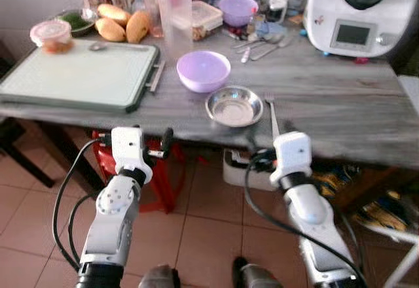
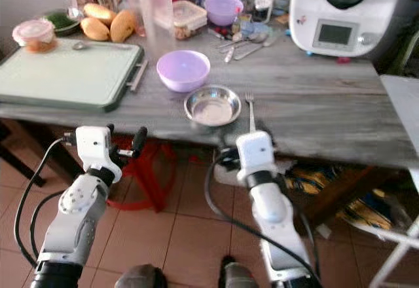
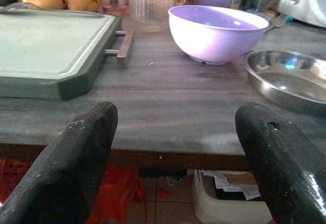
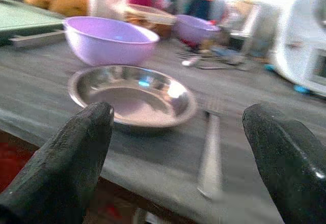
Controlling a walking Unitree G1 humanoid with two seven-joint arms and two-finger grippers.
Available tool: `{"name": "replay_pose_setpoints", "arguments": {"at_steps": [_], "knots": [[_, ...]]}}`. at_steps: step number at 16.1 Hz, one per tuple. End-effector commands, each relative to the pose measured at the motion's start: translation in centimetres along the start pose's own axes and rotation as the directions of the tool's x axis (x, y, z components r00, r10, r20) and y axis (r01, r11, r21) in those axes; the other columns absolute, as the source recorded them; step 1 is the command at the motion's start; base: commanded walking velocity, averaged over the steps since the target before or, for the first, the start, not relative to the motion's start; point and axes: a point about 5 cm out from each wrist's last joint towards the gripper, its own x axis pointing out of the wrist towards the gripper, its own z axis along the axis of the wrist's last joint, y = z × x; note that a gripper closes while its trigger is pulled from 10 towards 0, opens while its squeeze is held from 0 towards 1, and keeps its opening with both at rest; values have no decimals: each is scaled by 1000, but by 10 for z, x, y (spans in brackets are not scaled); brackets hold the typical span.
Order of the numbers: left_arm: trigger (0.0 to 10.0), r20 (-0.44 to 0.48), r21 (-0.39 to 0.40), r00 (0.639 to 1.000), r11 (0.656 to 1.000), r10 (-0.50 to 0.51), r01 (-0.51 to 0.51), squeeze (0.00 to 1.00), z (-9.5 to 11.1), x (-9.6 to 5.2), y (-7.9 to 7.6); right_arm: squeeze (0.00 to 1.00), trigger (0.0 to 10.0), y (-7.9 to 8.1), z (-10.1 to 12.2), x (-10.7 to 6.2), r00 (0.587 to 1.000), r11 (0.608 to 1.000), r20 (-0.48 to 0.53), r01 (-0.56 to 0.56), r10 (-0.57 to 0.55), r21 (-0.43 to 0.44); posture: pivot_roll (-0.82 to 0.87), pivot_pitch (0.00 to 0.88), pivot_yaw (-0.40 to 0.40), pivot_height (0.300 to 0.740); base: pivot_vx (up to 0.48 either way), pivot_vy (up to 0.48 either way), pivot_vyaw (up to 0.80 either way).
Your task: Setting the table
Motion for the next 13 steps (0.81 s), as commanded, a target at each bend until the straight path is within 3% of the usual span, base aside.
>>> {"name": "replay_pose_setpoints", "arguments": {"at_steps": [1, 2, 5, 6, 7, 8, 9, 10, 13], "knots": [[10000, 0, 6, 1000, 1000, 0, 0, 0, 1, 1, 0, 0, 10000, -10, -2, 1, 999, 999, -4, 47, -47, -11, -26, 0, 25, 740, -285, 0, 0], [10000, 2, 7, 1000, 1000, 1, -1, 0, 2, 1, 0, 0, 10000, -15, -1, 0, 997, 997, -4, 74, -74, -30, -26, 0, 25, 740, -285, 0, 0], [10000, 1, 15, 1000, 1000, 19, -19, 0, 2, -5, 5, 0, 10000, -26, -2, -9, 987, 986, -24, 160, -159, 42, -22, 0, 23, 740, -281, 0, 0], [10000, 1, 19, 999, 999, 48, -48, 0, 2, -8, 11, 0, 10000, -30, -5, -13, 982, 978, -47, 187, -183, 95, -19, 0, 23, 740, -274, 0, 0], [10000, 1, 22, 998, 998, 65, -65, 0, 1, -10, 15, 0, 10000, -30, -7, -15, 981, 957, -64, 192, -182, 218, -15, 0, 22, 740, -274, 0, 0], [10000, -2, 26, 998, 997, 70, -70, 0, 0, -12, 17, 0, 10000, -32, -6, -16, 980, 953, -69, 200, -189, 227, -15, 0, 20, 740, -360, 0, 0], [10000, -18, 21, 996, 996, 83, -82, 0, -3, -15, 22, 0, 10000, -32, -3, -16, 981, 924, -60, 195, -186, 328, -17, 0, 27, 740, -356, 0, 0], [10000, -24, 16, 996, 996, 86, -86, 0, -4, -15, 22, 0, 10000, -31, -2, -15, 983, 915, -50, 182, -176, 359, -19, 0, 32, 740, -356, 0, 0], [10000, -21, 15, 998, 998, 67, -67, 0, -5, -14, 15, 0, 10000, -28, -2, -8, 982, 940, -29, 187, -186, 284, -12, 0, 31, 740, -361, 0, 0]]}}
